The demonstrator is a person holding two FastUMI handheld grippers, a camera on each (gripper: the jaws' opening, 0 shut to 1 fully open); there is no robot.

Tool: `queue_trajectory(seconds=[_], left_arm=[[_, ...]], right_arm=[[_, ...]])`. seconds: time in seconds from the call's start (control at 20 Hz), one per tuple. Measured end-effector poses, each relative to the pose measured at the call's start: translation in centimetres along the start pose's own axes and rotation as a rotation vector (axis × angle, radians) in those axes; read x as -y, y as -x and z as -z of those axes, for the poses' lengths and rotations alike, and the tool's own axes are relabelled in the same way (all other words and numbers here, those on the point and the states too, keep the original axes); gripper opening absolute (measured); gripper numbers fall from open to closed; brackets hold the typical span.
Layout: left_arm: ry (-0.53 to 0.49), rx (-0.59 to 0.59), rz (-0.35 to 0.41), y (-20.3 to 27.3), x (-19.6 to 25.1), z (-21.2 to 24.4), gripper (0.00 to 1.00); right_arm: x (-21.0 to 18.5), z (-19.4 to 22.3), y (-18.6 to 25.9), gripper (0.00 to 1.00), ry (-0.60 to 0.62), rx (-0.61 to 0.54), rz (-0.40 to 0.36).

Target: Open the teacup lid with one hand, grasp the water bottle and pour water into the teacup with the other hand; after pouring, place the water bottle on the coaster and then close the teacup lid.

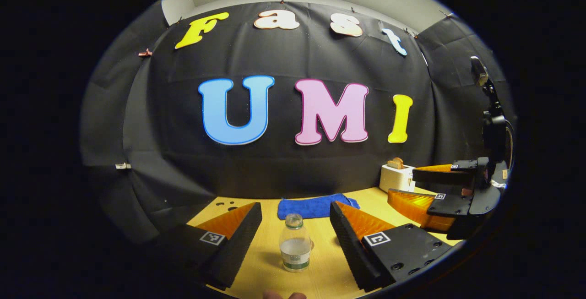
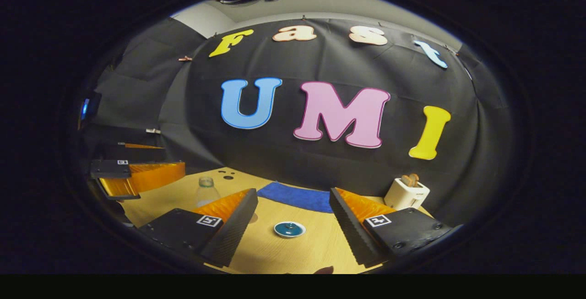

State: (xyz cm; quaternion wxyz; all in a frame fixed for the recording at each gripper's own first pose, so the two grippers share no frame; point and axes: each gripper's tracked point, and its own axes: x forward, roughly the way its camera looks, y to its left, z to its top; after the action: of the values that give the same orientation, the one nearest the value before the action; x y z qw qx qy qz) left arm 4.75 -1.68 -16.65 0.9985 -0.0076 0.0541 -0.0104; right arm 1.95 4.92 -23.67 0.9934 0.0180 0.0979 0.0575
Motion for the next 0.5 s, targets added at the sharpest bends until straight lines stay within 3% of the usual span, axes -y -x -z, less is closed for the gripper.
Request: queue_trajectory(seconds=[0.25, 0.5], left_arm=[[-0.04, -0.045, 0.002, -2.1, -0.1, 8.1, 0.95], [-0.031, -0.054, -0.033, -3.8, -1.3, 11.1, 0.95]], right_arm=[[0.6, 7.0, -4.9, 0.98, -0.015, -0.017, 0.005], [0.2, 13.6, -9.1, 0.95, -0.069, -0.122, -0.017]])
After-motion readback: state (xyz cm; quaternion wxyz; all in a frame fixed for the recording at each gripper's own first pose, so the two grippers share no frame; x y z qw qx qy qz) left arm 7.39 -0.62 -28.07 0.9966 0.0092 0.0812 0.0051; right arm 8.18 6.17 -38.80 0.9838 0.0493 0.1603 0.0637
